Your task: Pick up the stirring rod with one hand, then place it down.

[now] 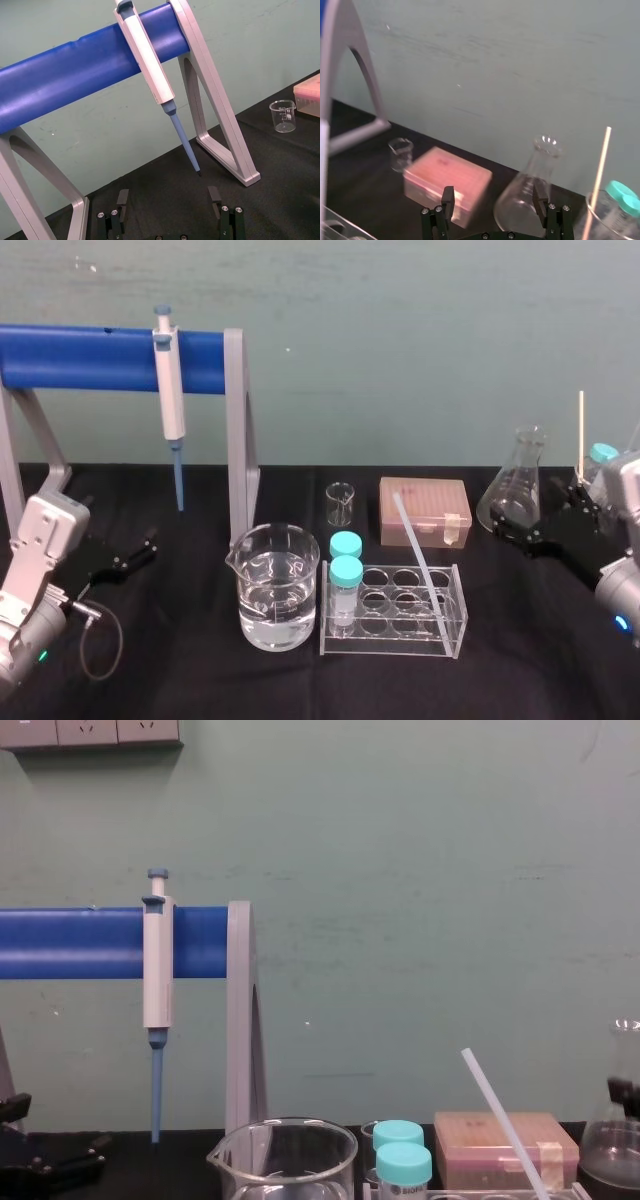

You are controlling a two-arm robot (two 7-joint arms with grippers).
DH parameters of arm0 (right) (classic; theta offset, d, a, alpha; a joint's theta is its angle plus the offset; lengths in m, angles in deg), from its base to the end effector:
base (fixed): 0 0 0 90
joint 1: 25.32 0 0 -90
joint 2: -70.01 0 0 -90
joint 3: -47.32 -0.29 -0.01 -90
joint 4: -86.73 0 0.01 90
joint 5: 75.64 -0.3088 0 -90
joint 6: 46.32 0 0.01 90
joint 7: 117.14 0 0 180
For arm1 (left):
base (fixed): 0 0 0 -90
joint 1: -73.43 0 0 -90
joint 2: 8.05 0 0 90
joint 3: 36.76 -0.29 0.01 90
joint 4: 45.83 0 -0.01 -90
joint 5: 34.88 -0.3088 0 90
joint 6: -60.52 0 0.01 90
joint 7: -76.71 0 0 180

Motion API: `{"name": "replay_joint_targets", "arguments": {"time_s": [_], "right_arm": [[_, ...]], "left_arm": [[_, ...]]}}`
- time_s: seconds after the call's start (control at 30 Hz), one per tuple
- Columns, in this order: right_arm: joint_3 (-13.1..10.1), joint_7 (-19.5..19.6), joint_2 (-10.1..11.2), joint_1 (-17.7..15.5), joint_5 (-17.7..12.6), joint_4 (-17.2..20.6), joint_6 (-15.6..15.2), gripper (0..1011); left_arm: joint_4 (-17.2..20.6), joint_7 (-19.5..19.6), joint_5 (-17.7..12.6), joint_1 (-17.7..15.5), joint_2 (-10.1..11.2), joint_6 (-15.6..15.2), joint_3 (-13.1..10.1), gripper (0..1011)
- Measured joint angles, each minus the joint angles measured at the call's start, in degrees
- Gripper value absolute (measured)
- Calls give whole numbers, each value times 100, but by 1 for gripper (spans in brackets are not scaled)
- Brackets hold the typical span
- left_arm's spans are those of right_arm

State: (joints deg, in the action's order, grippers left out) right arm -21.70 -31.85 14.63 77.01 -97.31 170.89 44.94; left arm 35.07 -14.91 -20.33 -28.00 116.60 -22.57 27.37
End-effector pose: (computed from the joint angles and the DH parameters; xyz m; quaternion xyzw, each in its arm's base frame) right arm 0.3701 -0.0927 -0.2668 -0.1068 -0.0797 -0.5745 0.8076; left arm 0.3581 0.0827 -0.3023 0.1415 -0.1325 0.5799 0.7913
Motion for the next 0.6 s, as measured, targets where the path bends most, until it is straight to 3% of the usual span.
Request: {"name": "replay_joint_targets", "arguments": {"time_s": [0.17, 0.23, 0.43, 0.6], "right_arm": [[-236, -564, 46, 4, -629, 326, -528, 1000], [-333, -964, 65, 11, -1021, 527, -867, 1000], [-399, -1596, 96, 60, -1444, 763, -1245, 1000], [-259, -2030, 149, 231, -1676, 793, -1510, 1000]], "left_arm": [[0, 0, 0, 0, 0, 0, 0, 1000], [0, 0, 0, 0, 0, 0, 0, 1000], [0, 0, 0, 0, 0, 0, 0, 1000], [0, 0, 0, 0, 0, 0, 0, 1000]]}}
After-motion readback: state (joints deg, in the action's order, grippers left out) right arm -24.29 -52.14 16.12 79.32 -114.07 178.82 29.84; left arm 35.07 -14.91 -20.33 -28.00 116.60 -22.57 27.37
